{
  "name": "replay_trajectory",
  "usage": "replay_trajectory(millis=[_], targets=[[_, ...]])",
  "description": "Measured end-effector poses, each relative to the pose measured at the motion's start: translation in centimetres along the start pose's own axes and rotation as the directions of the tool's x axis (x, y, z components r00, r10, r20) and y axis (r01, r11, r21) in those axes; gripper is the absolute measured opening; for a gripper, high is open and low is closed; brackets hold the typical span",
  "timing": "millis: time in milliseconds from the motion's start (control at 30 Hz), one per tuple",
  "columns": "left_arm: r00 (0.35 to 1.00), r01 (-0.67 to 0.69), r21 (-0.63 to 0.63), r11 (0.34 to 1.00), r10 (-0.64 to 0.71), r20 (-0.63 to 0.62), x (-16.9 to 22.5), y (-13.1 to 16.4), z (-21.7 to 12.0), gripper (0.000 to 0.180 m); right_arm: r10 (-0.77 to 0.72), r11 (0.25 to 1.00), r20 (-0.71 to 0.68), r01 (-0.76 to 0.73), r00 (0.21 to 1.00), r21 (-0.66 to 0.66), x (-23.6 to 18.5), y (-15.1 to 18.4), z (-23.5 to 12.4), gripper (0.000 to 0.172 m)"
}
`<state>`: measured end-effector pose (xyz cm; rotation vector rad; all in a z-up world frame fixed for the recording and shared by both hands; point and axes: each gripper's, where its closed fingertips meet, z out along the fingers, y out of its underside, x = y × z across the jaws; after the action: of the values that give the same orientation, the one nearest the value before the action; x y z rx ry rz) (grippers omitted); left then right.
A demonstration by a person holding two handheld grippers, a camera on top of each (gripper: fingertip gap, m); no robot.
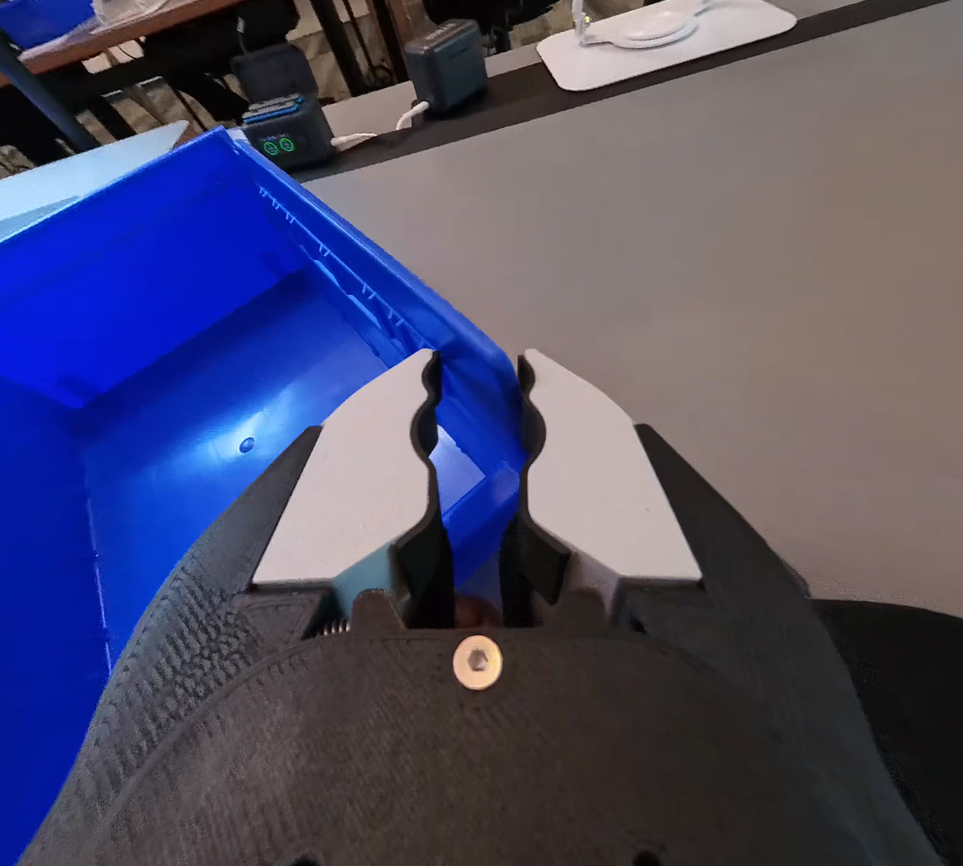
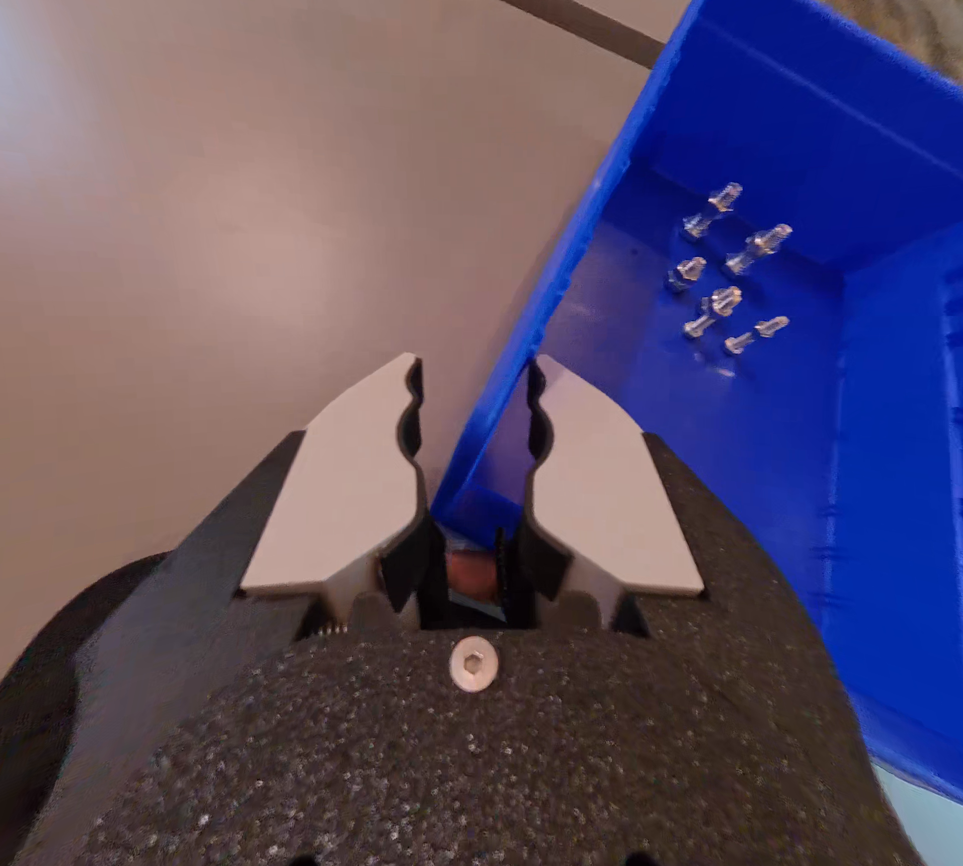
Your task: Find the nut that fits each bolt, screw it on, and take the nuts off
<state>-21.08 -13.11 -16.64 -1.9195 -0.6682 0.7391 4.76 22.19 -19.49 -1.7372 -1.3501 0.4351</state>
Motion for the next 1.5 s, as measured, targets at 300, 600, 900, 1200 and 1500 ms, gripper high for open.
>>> replay_trajectory(millis=[300,600,900,1200,1500], targets=[[0.992,-0.052,0.028,0.998,0.055,-0.117,3.0,-0.9,0.4,0.028,-0.043,0.999,-0.019,0.043,0.999,0.018,-0.1,-0.3,0.1,0.023],[0.938,-0.154,0.079,0.985,0.171,-0.3,8.5,-2.5,1.4,0.028,-0.08,0.995,0.049,0.078,0.996,0.055,-3.8,-1.5,0.2,0.023],[0.851,-0.198,0.145,0.97,0.243,-0.466,13.9,-4.2,2.6,0.027,-0.138,0.988,0.129,0.128,0.982,0.087,-8.9,-3.3,0.7,0.024],[0.775,-0.187,0.187,0.964,0.262,-0.575,16.2,-4.8,2.8,0.024,-0.188,0.98,0.188,0.171,0.964,0.102,-13.5,-5.2,1.5,0.026],[0.781,-0.178,0.173,0.969,0.246,-0.574,16.4,-4.8,2.7,0.022,-0.193,0.978,0.276,0.162,0.942,0.132,-17.0,-6.9,2.4,0.036]])
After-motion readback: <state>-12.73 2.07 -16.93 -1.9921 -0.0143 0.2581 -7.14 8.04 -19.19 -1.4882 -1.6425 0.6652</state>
